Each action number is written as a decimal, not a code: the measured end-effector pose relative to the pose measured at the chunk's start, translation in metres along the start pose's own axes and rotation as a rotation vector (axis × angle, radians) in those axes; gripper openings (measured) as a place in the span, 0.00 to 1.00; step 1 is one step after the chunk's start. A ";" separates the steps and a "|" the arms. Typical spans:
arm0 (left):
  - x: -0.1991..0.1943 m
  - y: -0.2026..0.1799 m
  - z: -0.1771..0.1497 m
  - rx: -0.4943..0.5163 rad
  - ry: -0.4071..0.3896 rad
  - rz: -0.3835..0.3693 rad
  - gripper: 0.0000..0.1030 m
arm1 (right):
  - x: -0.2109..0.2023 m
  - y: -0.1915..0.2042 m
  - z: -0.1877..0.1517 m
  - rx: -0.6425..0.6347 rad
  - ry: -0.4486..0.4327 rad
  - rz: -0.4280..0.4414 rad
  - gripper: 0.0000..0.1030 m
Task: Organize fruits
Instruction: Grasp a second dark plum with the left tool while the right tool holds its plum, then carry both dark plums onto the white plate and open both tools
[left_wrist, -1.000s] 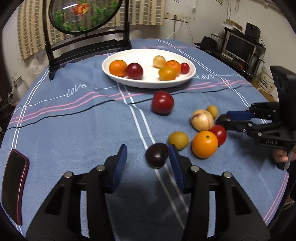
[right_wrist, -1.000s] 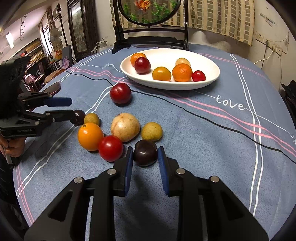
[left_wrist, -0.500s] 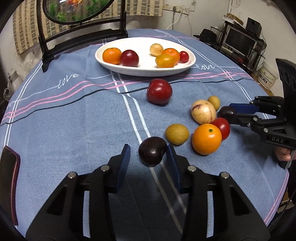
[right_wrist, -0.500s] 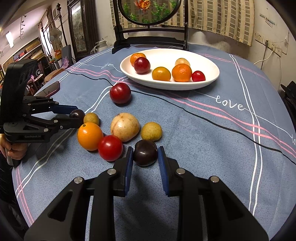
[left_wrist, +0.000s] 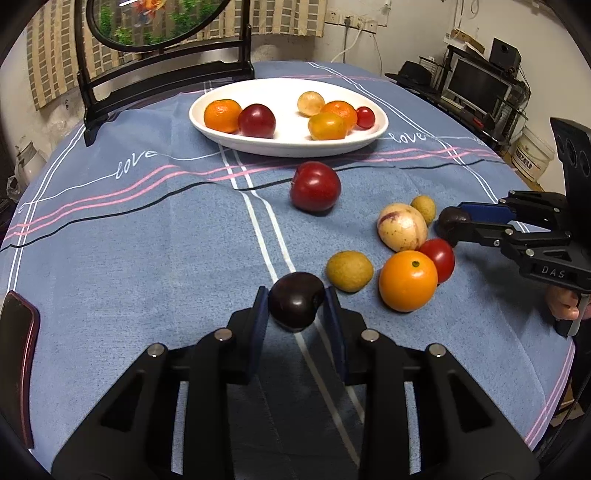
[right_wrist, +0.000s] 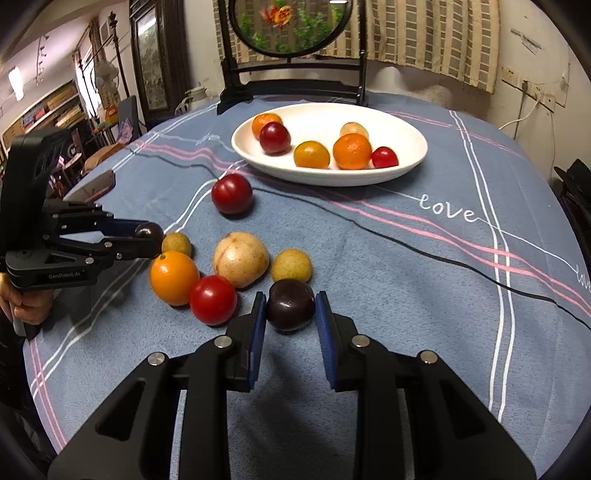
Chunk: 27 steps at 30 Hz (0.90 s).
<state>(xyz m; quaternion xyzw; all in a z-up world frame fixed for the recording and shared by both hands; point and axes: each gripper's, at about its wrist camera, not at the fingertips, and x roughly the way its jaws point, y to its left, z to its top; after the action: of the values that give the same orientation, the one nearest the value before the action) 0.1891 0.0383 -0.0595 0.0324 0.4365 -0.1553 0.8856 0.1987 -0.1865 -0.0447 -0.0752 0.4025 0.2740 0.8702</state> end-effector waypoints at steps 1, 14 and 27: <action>-0.001 0.001 0.001 -0.009 -0.006 -0.003 0.30 | -0.002 -0.002 0.000 0.009 -0.007 0.002 0.27; 0.010 0.027 0.094 -0.132 -0.076 -0.043 0.30 | 0.012 -0.044 0.069 0.211 -0.145 0.017 0.27; 0.082 0.001 0.184 -0.051 -0.042 0.057 0.30 | 0.065 -0.069 0.102 0.256 -0.120 -0.006 0.27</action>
<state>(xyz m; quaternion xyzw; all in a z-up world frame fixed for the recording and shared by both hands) 0.3765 -0.0163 -0.0104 0.0188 0.4206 -0.1195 0.8991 0.3371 -0.1812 -0.0309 0.0517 0.3810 0.2217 0.8961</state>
